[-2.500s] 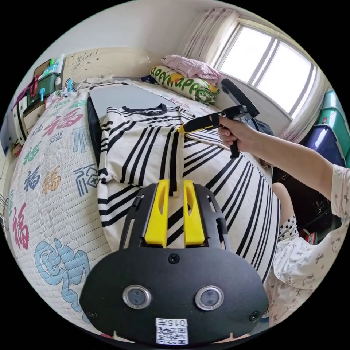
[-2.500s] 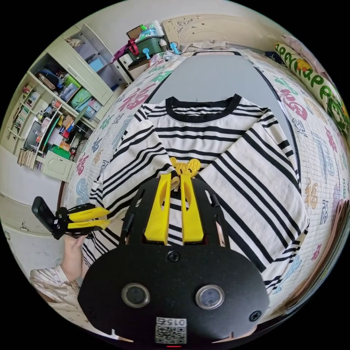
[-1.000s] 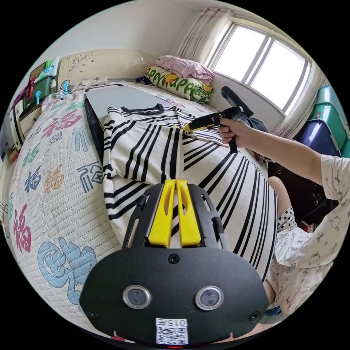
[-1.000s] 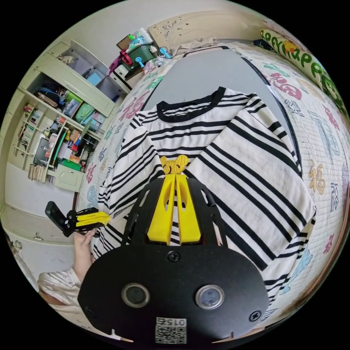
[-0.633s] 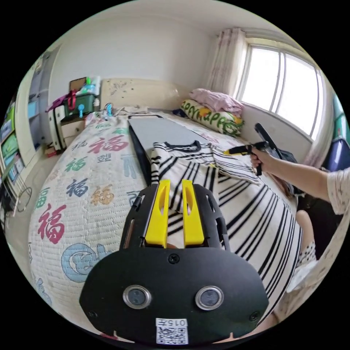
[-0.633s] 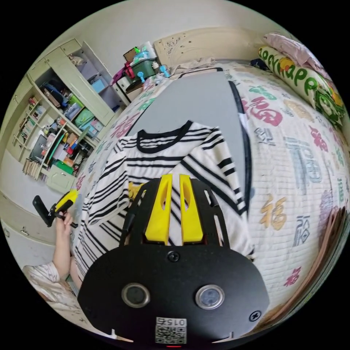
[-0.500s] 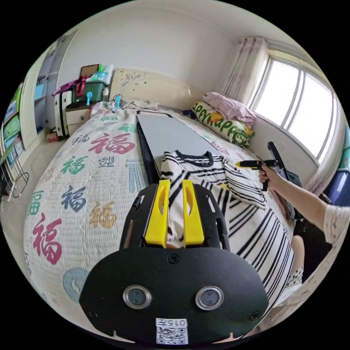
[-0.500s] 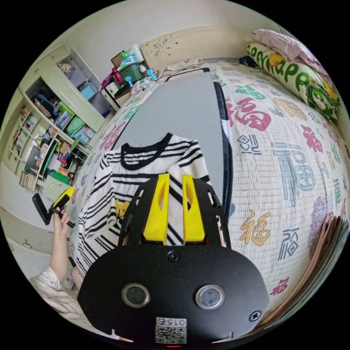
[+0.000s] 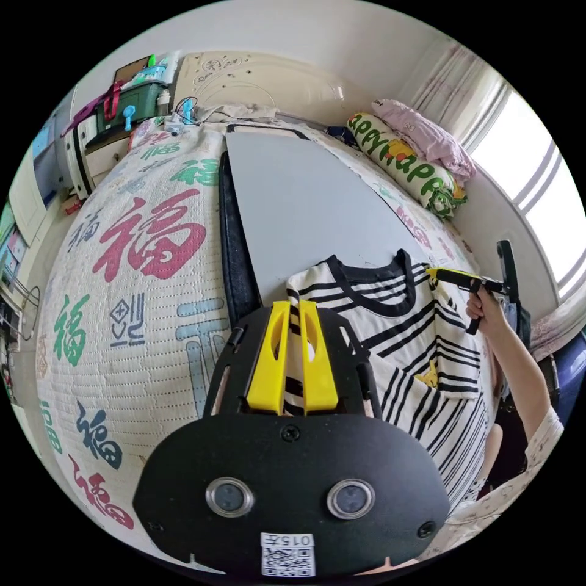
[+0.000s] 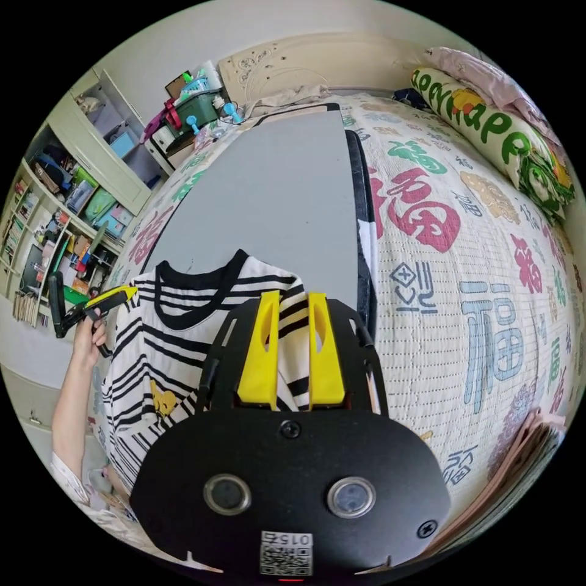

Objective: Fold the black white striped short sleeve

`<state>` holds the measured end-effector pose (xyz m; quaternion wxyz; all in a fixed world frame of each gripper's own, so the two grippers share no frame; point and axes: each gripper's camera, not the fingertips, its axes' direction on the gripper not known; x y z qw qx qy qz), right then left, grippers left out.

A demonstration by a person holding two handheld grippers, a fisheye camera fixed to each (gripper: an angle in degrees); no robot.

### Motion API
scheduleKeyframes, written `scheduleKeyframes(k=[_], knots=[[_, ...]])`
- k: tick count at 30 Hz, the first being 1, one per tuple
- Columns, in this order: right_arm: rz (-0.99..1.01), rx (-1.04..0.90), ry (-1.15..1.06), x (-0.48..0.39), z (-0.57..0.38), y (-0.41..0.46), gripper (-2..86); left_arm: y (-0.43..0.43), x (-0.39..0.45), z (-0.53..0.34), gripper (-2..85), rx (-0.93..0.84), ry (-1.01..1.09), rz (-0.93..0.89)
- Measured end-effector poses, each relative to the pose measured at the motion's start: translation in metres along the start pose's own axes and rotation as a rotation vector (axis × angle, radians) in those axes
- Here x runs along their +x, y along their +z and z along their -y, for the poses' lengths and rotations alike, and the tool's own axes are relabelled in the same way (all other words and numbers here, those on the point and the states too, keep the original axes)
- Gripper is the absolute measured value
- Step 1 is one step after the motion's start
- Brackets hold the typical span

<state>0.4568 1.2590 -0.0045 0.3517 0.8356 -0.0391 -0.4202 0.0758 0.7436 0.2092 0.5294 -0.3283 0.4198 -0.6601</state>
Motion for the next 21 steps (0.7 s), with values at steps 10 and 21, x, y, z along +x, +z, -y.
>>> scheduleKeyframes(k=[10,21], knots=[[0.147,0.209,-0.081,0.015,-0.106,-0.138,0.5,-0.143,0.039,-0.054,0.6,0.307,0.137,-0.097],[0.412,0.055,-0.239,0.018,-0.446,-0.29,1.4,-0.302,0.156,-0.398,0.6,0.261,0.419,-0.337]])
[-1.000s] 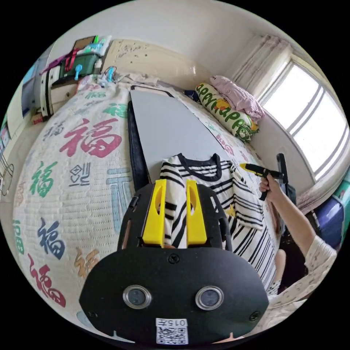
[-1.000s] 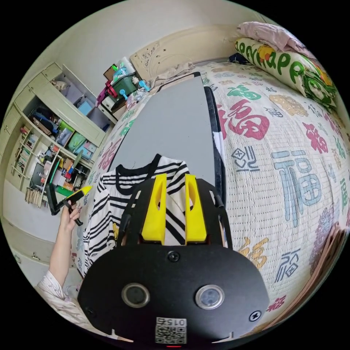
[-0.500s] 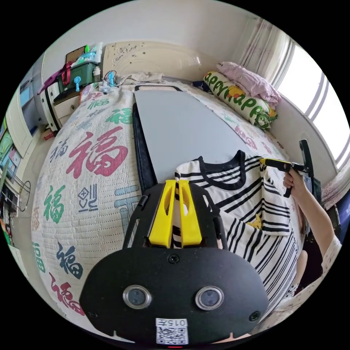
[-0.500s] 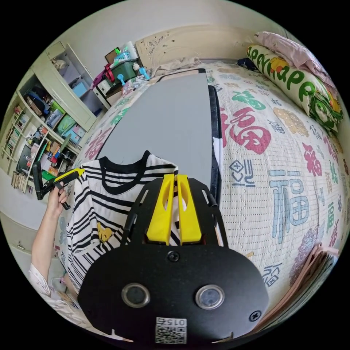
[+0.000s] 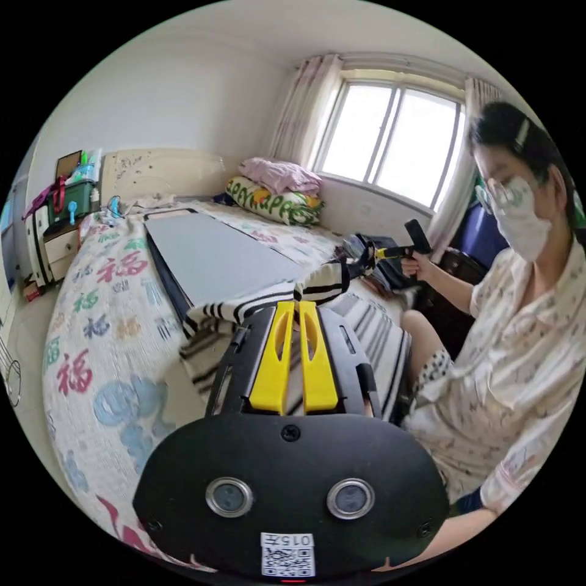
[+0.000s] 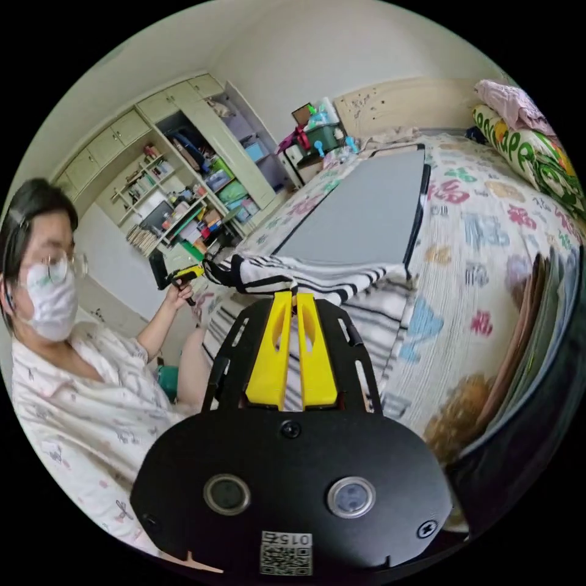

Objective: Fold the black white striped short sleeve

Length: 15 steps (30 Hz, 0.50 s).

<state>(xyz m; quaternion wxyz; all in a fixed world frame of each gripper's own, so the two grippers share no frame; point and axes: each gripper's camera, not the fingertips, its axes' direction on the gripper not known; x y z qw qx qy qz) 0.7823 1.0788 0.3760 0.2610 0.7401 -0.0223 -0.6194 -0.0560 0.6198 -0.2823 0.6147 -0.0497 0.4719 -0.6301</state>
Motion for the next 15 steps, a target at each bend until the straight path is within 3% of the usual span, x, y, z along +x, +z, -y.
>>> scheduleKeyframes(k=[5,15], knots=[[-0.056,-0.277,0.044,-0.009,-0.106,0.045,3.9,0.029,0.06,-0.088,0.5,-0.26,-0.016,-0.116],[-0.076,-0.291,-0.024,-0.01,-0.14,0.011,8.2,0.027,0.097,-0.1,2.1,-0.546,0.07,0.038]])
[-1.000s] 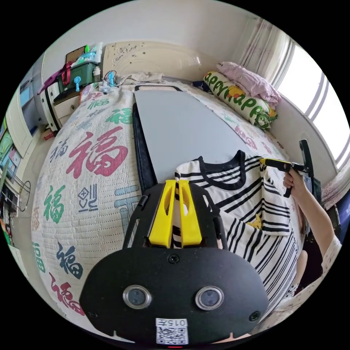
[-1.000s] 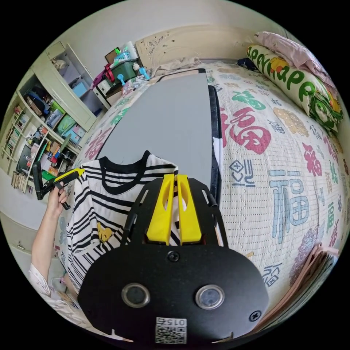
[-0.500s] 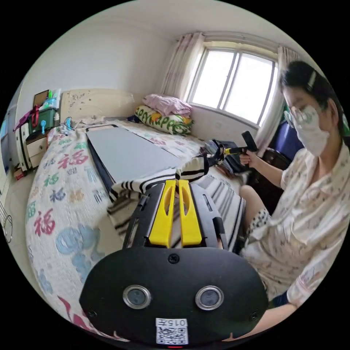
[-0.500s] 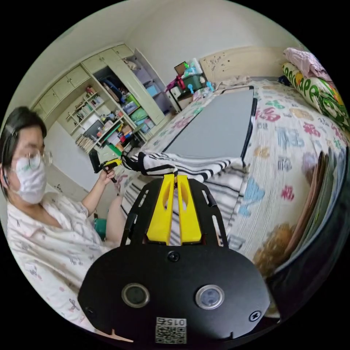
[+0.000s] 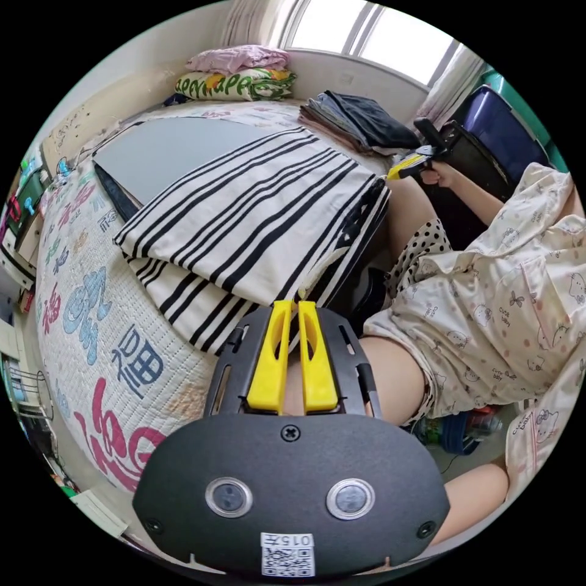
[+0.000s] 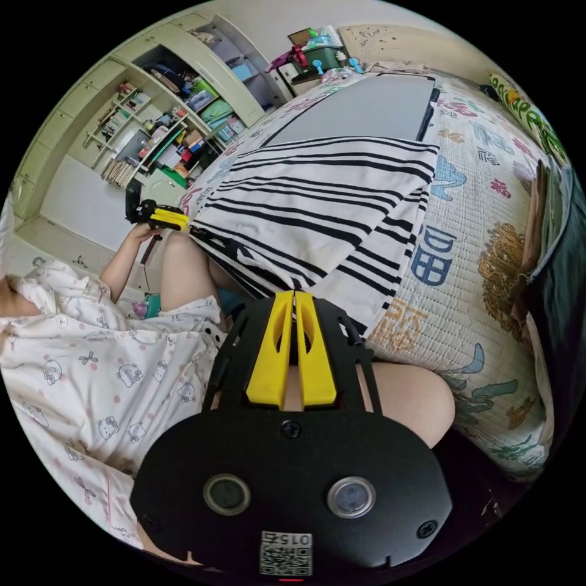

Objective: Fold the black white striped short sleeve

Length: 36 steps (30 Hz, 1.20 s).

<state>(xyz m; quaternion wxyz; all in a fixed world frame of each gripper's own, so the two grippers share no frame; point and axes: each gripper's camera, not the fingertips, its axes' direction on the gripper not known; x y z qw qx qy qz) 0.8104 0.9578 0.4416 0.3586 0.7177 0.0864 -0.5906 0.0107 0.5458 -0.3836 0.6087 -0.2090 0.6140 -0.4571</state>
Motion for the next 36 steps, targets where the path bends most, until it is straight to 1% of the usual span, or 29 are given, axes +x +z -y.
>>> scheduleKeyframes(k=[2,5,7,8,10,12,15,16,20,23,26,28,31,34,36], knots=[[-0.015,0.03,0.013,0.009,-0.003,-0.011,8.7,-0.013,-0.003,-0.018,3.8,0.028,-0.029,0.029],[0.01,0.143,0.106,0.046,0.0,-0.034,9.3,-0.045,-0.029,-0.054,8.1,0.163,-0.15,0.062],[0.074,0.26,0.238,0.094,0.014,-0.047,9.7,-0.065,-0.069,-0.077,9.2,0.297,-0.318,0.047],[0.094,0.291,0.265,0.105,0.018,-0.049,9.8,-0.068,-0.081,-0.081,9.7,0.328,-0.368,0.039],[0.158,0.403,0.35,0.146,0.041,-0.053,10.0,-0.068,-0.129,-0.094,13.4,0.436,-0.528,-0.007],[0.189,0.434,0.409,0.172,0.063,-0.049,10.7,-0.06,-0.162,-0.1,15.5,0.48,-0.632,-0.022],[0.183,0.426,0.472,0.202,0.1,-0.032,12.6,-0.044,-0.205,-0.108,15.5,0.524,-0.758,-0.01],[0.179,0.424,0.493,0.213,0.111,-0.025,12.8,-0.035,-0.221,-0.109,15.6,0.505,-0.795,-0.009],[0.175,0.428,0.547,0.241,0.137,-0.01,12.4,-0.01,-0.255,-0.107,15.1,0.443,-0.829,-0.03],[0.13,0.394,0.498,0.246,0.161,0.001,10.3,-0.001,-0.274,-0.111,11.5,0.416,-0.834,-0.026],[0.091,0.341,0.47,0.248,0.183,0.017,7.2,-0.005,-0.289,-0.129,5.1,0.464,-0.848,-0.073],[0.118,0.385,0.435,0.252,0.189,0.019,2.6,-0.015,-0.297,-0.145,1.1,0.528,-0.853,-0.128],[0.126,0.443,0.456,0.262,0.19,0.012,0.8,-0.042,-0.305,-0.153,-0.2,0.597,-0.842,-0.182],[0.09,0.447,0.463,0.269,0.201,0.013,0.2,-0.075,-0.314,-0.142,-0.6,0.617,-0.814,-0.146],[0.059,0.443,0.458,0.272,0.211,0.016,0.1,-0.088,-0.322,-0.129,-0.7,0.598,-0.801,-0.105]])
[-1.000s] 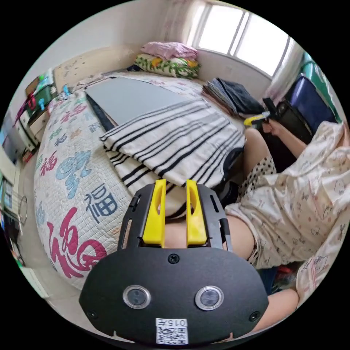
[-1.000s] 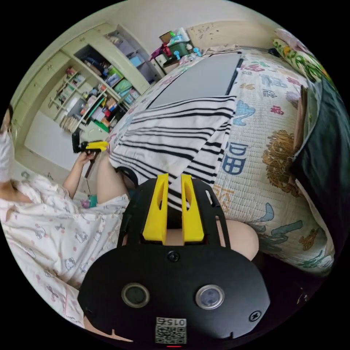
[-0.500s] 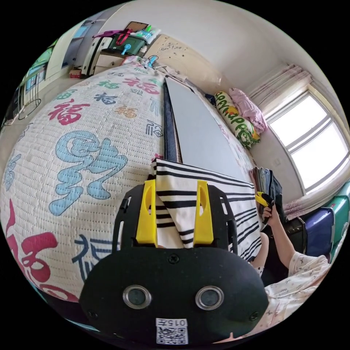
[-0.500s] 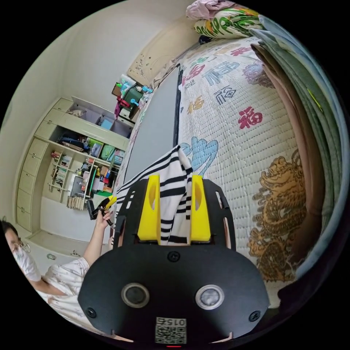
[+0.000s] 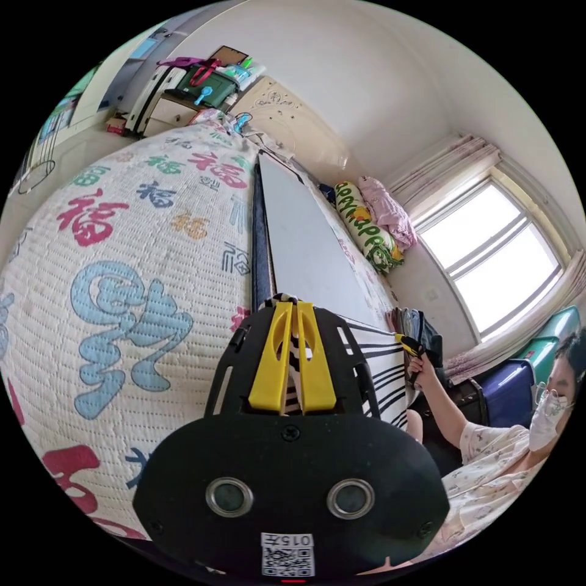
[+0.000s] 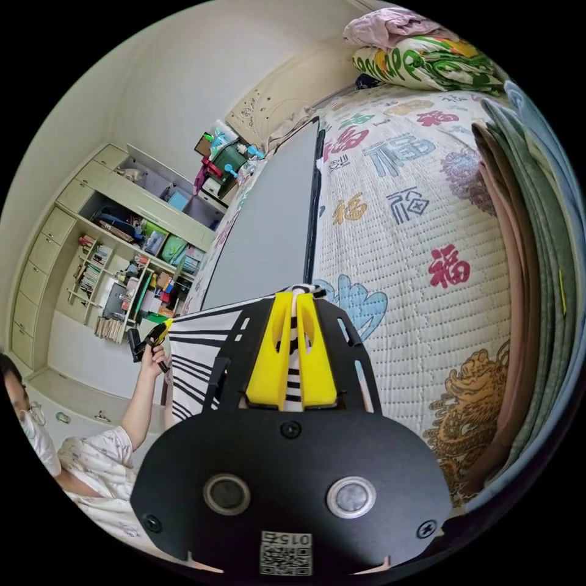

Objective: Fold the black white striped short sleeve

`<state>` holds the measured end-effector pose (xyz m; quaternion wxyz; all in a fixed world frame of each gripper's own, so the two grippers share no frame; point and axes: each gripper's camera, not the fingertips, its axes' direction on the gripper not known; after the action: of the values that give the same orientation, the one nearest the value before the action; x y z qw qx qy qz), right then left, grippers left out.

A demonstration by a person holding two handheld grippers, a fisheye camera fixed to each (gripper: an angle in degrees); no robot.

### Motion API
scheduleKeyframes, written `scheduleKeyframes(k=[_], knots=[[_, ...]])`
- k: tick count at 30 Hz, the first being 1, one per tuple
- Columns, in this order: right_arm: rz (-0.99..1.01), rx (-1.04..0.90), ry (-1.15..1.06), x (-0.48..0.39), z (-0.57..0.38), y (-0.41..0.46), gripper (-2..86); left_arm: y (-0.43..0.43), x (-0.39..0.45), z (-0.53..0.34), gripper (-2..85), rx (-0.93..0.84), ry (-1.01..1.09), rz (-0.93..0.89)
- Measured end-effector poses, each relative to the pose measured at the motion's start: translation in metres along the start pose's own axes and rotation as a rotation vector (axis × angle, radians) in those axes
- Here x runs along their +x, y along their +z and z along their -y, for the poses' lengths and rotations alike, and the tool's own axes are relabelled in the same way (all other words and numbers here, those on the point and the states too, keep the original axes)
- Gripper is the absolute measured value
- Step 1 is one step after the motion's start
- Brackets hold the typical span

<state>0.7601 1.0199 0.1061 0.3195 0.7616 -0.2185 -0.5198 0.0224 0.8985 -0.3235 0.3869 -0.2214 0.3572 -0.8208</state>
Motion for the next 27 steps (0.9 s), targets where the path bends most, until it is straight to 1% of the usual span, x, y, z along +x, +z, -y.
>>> scheduleKeyframes(k=[2,4,6,10,12,14,15,17,18,20,21,22,24,25,27], knots=[[-0.014,0.005,0.017,0.004,0.007,0.011,0.0,0.005,0.0,0.017,-0.7,-0.02,-0.002,0.034],[-0.052,0.019,0.072,0.014,0.013,0.029,0.1,0.015,-0.006,0.035,-0.7,-0.045,-0.047,0.043],[-0.073,0.032,0.097,0.016,0.019,0.04,0.2,0.017,-0.004,0.051,-0.6,-0.038,-0.071,0.046],[-0.155,0.048,0.023,0.005,0.033,0.058,0.9,0.0,0.032,0.098,0.1,0.011,-0.03,0.088],[-0.184,0.021,0.007,0.009,0.034,0.07,1.8,-0.003,0.046,0.117,1.0,-0.006,-0.027,0.106],[-0.186,-0.025,0.037,0.023,0.028,0.081,3.6,-0.003,0.057,0.131,3.6,-0.041,-0.05,0.134],[-0.202,-0.048,0.087,0.036,0.018,0.083,5.5,-0.007,0.069,0.136,6.8,-0.051,-0.026,0.159],[-0.199,-0.026,0.067,0.048,-0.01,0.073,6.1,-0.018,0.093,0.137,10.8,-0.063,0.021,0.214],[-0.172,-0.018,0.017,0.052,-0.036,0.063,6.2,-0.028,0.112,0.134,12.2,-0.081,0.066,0.235],[-0.128,-0.022,-0.109,0.052,-0.084,0.048,6.1,-0.041,0.153,0.119,12.1,-0.126,0.211,0.248],[-0.088,-0.033,-0.23,0.046,-0.123,0.041,6.0,-0.047,0.186,0.101,11.1,-0.186,0.338,0.197],[-0.042,-0.054,-0.357,0.037,-0.16,0.037,5.8,-0.05,0.217,0.081,10.6,-0.251,0.452,0.107],[0.027,-0.128,-0.516,0.024,-0.209,0.039,5.9,-0.061,0.256,0.049,10.7,-0.292,0.562,0.001],[0.053,-0.176,-0.588,0.017,-0.235,0.044,6.4,-0.07,0.276,0.033,10.9,-0.277,0.591,-0.031],[0.059,-0.211,-0.671,0.008,-0.268,0.056,7.2,-0.08,0.299,0.018,11.2,-0.259,0.603,-0.076]])
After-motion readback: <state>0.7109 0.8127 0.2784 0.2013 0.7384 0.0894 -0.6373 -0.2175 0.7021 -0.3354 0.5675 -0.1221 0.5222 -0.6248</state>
